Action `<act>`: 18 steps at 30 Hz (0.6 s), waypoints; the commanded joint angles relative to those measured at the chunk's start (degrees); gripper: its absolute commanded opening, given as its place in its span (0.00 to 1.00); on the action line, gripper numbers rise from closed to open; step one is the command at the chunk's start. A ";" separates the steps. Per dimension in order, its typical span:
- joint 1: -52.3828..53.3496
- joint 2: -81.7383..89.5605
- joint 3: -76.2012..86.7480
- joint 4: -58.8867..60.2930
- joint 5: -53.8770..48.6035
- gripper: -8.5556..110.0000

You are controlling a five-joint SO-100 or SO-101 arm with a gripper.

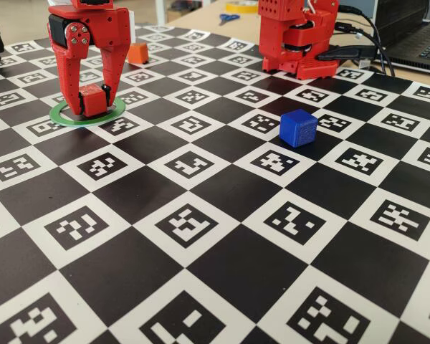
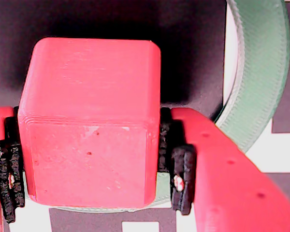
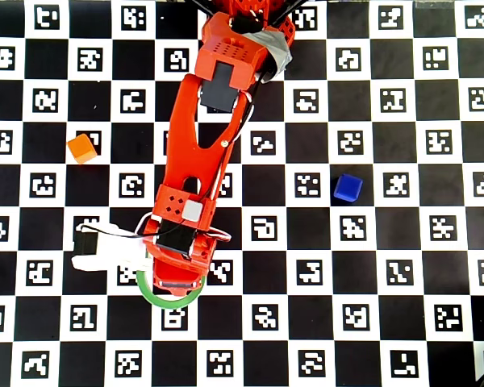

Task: Grab the red cube then put it in the green circle then put the blue cube on top and finally the orange cube on top

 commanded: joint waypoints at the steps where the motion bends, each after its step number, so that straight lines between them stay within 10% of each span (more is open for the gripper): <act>1: 0.62 5.45 0.00 -0.62 0.88 0.26; 18: 0.88 8.79 0.88 -0.26 1.85 0.35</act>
